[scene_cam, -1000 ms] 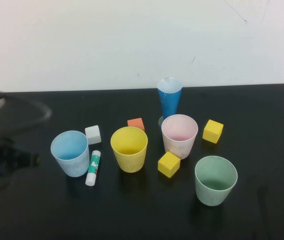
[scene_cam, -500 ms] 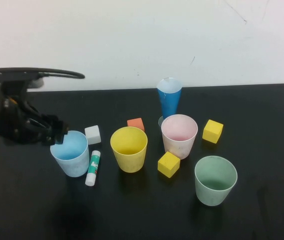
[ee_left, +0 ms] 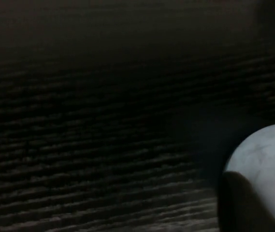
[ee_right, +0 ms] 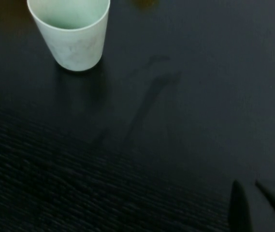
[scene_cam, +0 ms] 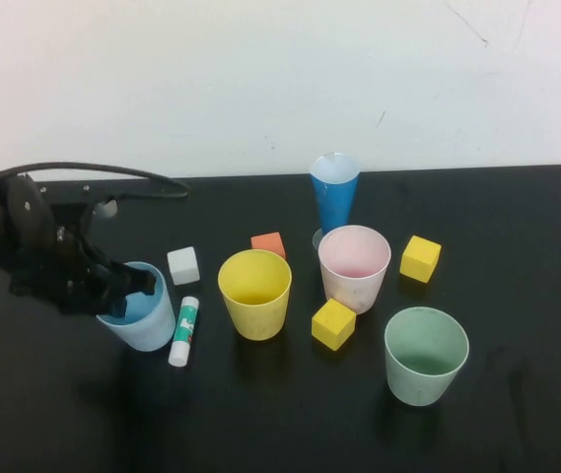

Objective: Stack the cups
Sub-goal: Pick up the blue cup, then place the blue cup on the yellow cup

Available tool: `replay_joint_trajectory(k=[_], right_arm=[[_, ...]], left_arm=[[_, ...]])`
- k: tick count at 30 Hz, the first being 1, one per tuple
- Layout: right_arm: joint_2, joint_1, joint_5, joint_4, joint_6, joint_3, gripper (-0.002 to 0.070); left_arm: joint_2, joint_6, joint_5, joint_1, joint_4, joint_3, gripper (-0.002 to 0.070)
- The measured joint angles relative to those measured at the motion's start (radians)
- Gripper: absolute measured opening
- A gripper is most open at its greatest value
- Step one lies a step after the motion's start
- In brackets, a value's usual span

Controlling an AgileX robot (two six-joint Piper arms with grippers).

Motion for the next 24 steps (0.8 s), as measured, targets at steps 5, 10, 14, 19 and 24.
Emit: replay_joint_trajectory(k=[5,10,14,19,24], right_arm=[[0.0,0.0,-0.004,0.009,0.0,0.0,-0.0003],[0.0,0.0,-0.01,0.037,-0.005,0.0,-0.0003],[0.0,0.0,-0.011,0.073,-0.02,0.0,-0.0003],[0.0,0.0,-0.012,0.105,-0.022,0.0,-0.0003],[0.0,0.0,-0.012,0.127,-0.049,0.0,-0.0003]], left_arm=[[-0.042,0.035,0.071,-0.015,-0.027,-0.09,0.0019],[-0.11,0.046,0.171,-0.087,-0.035,-0.221,0.0018],[-0.121,0.078,0.187,-0.19,-0.038,-0.267,0.0018],[-0.085,0.113,0.18,-0.278,-0.028,-0.267,0.0018],[-0.042,0.119,0.18,-0.283,-0.014,-0.267,0.0018]])
